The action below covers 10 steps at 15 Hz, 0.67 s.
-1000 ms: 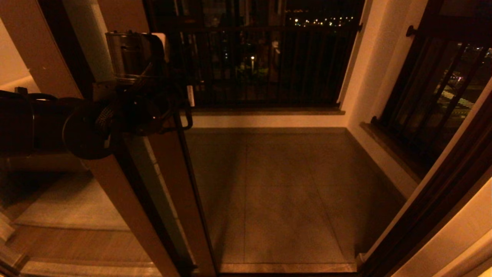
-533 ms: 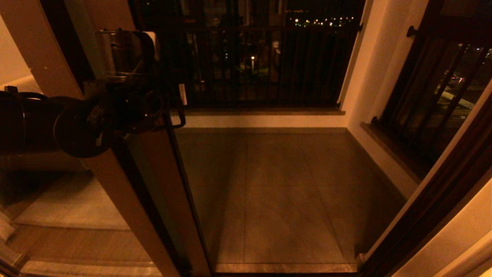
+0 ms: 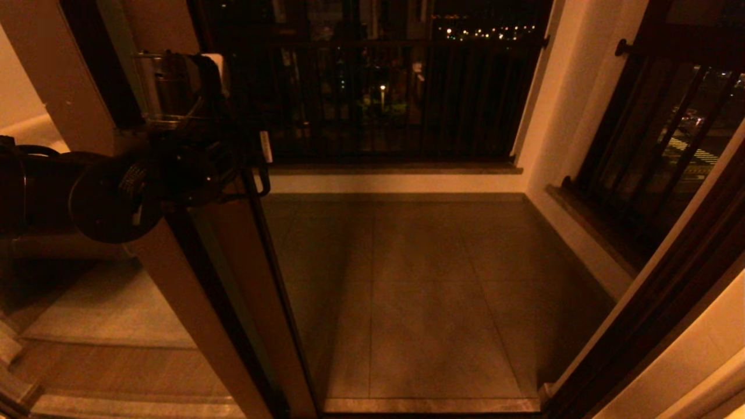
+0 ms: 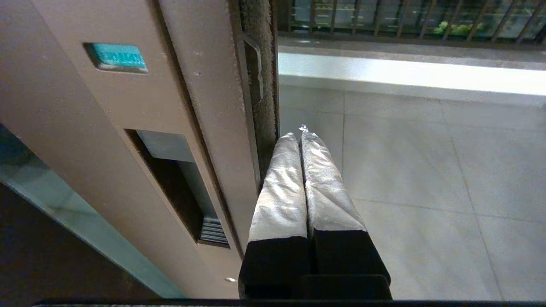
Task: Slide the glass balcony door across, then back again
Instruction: Open the slid door
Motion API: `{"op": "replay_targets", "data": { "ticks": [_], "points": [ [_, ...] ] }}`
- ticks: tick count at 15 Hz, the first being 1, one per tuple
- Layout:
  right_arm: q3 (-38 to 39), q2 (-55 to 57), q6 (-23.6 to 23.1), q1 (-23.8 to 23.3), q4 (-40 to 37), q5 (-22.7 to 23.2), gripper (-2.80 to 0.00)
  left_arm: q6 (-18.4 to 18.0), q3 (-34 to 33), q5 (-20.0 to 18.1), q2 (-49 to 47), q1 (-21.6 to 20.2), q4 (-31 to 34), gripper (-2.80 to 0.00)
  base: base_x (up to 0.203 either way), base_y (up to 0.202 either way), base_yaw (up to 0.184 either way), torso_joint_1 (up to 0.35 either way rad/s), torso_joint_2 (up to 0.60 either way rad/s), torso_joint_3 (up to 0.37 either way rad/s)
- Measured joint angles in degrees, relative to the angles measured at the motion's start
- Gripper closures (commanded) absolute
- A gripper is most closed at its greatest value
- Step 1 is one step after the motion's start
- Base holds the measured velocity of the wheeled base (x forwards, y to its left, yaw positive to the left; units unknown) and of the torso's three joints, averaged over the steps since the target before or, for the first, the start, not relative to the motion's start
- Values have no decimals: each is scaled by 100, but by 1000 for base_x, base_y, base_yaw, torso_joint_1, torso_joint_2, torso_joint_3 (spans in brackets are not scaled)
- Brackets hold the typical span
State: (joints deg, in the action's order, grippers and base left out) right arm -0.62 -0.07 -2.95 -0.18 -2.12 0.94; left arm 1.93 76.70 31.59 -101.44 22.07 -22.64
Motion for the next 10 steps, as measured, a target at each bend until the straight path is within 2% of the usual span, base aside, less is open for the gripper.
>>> {"op": "replay_targets", "data": {
  "ticks": [10],
  "points": [
    [0, 0, 0, 0, 0, 0, 0, -5, -107, 0, 20, -178, -110, 0, 0, 0, 0, 0, 0, 0]
  ]
}}
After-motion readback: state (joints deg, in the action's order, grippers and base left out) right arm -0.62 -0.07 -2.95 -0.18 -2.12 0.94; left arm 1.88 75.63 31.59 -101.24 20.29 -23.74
